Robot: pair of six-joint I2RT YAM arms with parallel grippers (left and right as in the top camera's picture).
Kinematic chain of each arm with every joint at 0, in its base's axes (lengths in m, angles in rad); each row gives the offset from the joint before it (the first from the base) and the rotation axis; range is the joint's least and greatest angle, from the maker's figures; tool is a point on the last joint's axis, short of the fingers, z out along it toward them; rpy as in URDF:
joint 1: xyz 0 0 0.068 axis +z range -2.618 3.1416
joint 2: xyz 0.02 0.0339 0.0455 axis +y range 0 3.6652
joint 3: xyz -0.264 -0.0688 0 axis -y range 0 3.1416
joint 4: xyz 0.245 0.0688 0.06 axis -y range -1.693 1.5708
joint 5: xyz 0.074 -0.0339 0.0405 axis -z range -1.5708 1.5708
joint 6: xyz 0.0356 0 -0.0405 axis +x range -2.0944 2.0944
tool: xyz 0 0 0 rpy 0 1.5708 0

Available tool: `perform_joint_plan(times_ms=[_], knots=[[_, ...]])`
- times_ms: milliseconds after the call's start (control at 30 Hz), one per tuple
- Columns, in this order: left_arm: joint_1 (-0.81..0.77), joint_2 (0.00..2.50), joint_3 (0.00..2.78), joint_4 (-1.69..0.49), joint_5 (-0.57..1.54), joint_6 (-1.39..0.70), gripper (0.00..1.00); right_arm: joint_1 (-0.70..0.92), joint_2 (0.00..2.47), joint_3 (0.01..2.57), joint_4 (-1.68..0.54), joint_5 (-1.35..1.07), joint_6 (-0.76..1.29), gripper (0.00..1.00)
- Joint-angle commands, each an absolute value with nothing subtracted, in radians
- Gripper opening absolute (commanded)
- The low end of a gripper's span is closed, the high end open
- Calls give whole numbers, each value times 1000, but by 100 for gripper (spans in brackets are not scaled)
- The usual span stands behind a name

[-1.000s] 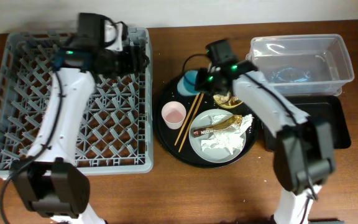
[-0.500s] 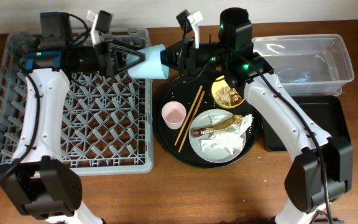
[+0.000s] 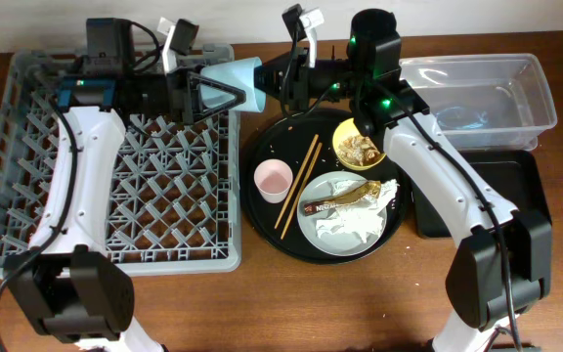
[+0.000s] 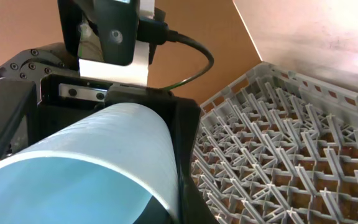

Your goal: Sort waste into correct bins and load items into the dishwasher rack

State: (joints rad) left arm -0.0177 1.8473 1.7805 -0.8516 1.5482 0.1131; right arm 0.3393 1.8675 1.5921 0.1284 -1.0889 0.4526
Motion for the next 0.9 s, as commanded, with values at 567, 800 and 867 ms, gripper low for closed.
perform_joint_plan(times_ms=[567, 800, 867], knots=[[-5, 1853, 1802, -1003, 498, 95, 49, 139, 1879, 1597, -571, -664, 283, 99], [-193, 1853, 1791, -1465, 11, -93, 49, 137, 1879, 1597, -801, -405, 265, 98], [-238, 1853, 1739, -1472, -70, -173, 49, 137, 1879, 1597, -805, -406, 266, 99]])
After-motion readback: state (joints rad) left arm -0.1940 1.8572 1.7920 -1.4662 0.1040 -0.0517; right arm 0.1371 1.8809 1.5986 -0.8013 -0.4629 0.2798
